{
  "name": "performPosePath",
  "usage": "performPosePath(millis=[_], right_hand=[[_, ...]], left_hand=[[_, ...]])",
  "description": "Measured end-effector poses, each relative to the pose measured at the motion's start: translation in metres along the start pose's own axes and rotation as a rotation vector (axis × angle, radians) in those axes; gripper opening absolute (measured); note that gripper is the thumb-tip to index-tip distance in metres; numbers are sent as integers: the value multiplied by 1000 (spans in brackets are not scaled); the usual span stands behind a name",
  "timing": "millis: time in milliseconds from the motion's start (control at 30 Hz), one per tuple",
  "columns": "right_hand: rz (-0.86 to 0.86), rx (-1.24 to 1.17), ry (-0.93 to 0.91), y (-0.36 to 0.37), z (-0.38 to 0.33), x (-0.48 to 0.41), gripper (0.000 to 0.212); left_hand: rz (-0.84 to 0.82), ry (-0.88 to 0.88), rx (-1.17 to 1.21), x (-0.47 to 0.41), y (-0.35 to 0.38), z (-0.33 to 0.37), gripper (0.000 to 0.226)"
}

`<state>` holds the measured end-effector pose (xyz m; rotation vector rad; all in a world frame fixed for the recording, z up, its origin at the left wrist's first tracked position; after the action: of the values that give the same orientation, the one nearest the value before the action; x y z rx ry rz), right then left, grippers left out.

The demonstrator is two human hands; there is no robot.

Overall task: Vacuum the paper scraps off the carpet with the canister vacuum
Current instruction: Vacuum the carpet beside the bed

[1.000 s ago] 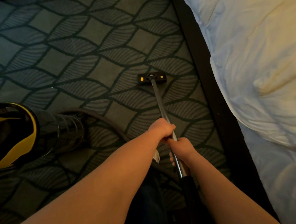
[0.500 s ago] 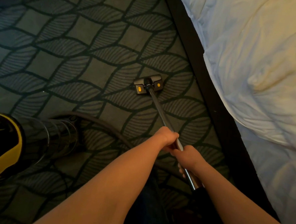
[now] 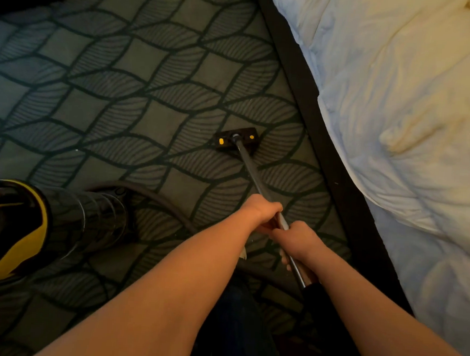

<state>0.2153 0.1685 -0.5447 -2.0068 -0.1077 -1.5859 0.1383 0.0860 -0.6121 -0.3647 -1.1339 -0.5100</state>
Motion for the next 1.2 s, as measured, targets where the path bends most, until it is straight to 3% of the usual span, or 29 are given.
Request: performPosePath(millis=[233, 467, 767, 900, 1067, 1133, 1200], right_hand=[[34, 31, -100, -8, -43, 13, 28], [24, 220, -219, -13, -119, 12, 26], [-56, 431, -377, 25, -264, 4, 50], [-52, 593, -489, 49, -345, -1, 51], [-71, 779, -572, 83, -434, -13, 40], [-102, 814, -586, 99, -462, -23, 38], [-104, 875, -594, 113, -486, -35, 36]], left_hand=[[74, 85, -16, 7, -36, 26, 53], [203, 108, 17, 19, -112, 57, 46], [324, 32, 296, 11, -257, 56, 53], [365, 7, 482, -11, -329, 47, 76], [475, -28, 620, -54, -414, 27, 85], [497, -69, 681, -50, -439, 26, 74], [503, -81, 743, -41, -461, 27, 45]])
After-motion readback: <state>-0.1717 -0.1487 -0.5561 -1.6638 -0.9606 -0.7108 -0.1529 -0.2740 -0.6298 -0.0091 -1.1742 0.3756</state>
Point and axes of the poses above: each hand's wrist, its own x-axis away from the middle knuckle, its own y-axis out of the palm, z = x × y, the point moved 9 cm from there along -x, towards the middle knuckle, and after that the axes turned 10 degrees about x, right-handed, at the moved point
